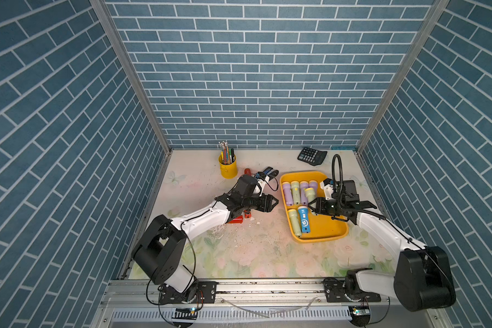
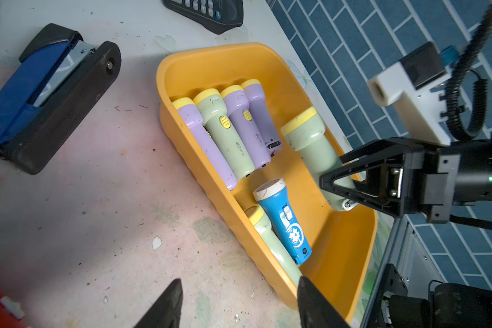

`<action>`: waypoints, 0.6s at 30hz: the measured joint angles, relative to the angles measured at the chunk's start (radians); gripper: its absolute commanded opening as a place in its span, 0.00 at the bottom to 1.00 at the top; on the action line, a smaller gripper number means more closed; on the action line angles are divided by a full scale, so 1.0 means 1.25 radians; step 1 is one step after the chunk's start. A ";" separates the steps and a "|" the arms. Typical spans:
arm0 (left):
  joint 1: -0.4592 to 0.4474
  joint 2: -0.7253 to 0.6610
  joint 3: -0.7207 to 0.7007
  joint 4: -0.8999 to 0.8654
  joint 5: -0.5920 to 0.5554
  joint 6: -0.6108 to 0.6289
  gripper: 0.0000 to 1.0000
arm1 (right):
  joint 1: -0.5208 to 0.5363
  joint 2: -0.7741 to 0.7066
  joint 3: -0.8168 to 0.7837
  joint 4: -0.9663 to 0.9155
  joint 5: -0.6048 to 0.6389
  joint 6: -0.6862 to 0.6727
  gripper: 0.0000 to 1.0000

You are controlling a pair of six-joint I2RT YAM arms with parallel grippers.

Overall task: Put the flashlights into the storage boxes
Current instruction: Place the flashlight at the storage box.

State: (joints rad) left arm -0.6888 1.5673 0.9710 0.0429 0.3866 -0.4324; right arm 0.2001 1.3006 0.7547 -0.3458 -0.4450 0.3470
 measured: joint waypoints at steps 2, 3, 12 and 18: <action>-0.008 0.016 0.004 0.001 0.000 0.003 0.65 | -0.005 0.015 0.004 -0.029 -0.009 0.006 0.17; -0.012 0.023 0.005 0.001 0.000 0.004 0.65 | -0.006 0.016 0.004 -0.041 -0.011 0.011 0.17; -0.038 0.048 0.028 0.007 -0.001 0.009 0.64 | -0.009 0.002 0.003 -0.092 0.026 0.020 0.17; -0.039 0.051 0.032 0.012 -0.001 0.009 0.64 | -0.009 -0.026 -0.008 -0.092 0.038 0.039 0.18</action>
State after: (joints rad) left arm -0.7376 1.6310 1.0107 0.0582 0.3855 -0.4213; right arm 0.1886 1.2678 0.7448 -0.4603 -0.3973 0.3954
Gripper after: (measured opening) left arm 0.644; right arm 0.397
